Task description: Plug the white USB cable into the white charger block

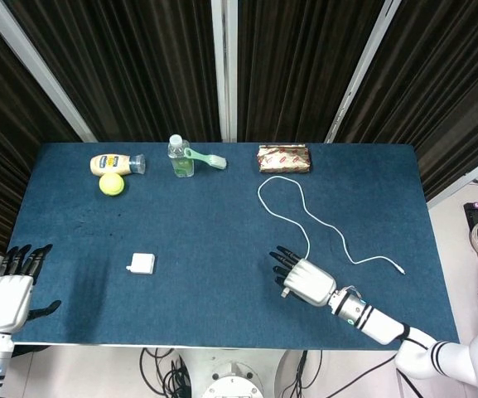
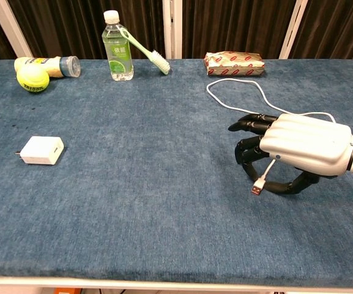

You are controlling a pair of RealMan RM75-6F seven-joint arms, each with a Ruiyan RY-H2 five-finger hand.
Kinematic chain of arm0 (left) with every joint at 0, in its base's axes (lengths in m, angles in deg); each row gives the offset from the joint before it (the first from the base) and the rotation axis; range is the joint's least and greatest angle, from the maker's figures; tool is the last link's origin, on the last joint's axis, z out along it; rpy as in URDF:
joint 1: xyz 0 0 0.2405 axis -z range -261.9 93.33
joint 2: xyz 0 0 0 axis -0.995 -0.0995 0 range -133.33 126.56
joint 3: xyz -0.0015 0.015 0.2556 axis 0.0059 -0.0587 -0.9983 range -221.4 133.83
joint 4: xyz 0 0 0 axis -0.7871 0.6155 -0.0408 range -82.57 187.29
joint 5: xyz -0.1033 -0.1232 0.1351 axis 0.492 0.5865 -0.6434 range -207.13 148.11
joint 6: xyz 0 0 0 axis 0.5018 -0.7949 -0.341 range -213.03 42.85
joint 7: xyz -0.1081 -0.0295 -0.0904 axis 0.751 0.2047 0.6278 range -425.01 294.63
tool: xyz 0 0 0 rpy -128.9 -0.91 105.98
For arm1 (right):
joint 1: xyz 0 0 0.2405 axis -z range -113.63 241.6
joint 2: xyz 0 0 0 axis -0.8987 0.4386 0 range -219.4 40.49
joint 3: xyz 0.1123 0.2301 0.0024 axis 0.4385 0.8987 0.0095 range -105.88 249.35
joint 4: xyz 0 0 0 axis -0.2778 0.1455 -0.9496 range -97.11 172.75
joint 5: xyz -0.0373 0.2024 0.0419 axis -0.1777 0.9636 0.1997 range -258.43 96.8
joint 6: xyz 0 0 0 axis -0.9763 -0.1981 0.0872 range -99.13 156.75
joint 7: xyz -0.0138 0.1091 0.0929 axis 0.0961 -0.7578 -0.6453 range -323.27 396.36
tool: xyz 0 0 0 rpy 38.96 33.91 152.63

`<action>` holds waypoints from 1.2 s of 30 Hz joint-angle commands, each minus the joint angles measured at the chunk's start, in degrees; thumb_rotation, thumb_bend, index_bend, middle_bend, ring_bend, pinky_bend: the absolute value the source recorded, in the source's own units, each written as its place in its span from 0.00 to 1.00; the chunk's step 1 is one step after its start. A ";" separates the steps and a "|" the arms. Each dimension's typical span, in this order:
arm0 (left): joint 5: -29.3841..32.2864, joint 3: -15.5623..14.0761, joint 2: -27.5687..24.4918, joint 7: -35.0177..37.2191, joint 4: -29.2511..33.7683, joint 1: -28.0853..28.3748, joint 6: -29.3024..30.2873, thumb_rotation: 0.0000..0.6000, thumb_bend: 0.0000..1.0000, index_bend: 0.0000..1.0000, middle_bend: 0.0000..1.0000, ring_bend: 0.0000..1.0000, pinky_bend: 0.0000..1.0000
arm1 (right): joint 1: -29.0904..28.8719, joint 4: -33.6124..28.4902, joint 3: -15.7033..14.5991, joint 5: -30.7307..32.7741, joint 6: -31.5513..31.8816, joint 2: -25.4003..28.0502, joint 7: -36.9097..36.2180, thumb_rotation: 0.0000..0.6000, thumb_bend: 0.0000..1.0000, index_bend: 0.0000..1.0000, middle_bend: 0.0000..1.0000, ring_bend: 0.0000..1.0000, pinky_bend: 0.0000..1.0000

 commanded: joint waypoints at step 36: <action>1.14 7.43 0.04 -4.59 1.80 23.04 -26.95 1.00 0.09 0.09 0.13 0.03 0.02 | 6.27 -7.28 4.60 7.63 6.82 7.64 2.48 1.00 0.52 0.64 0.53 0.25 0.00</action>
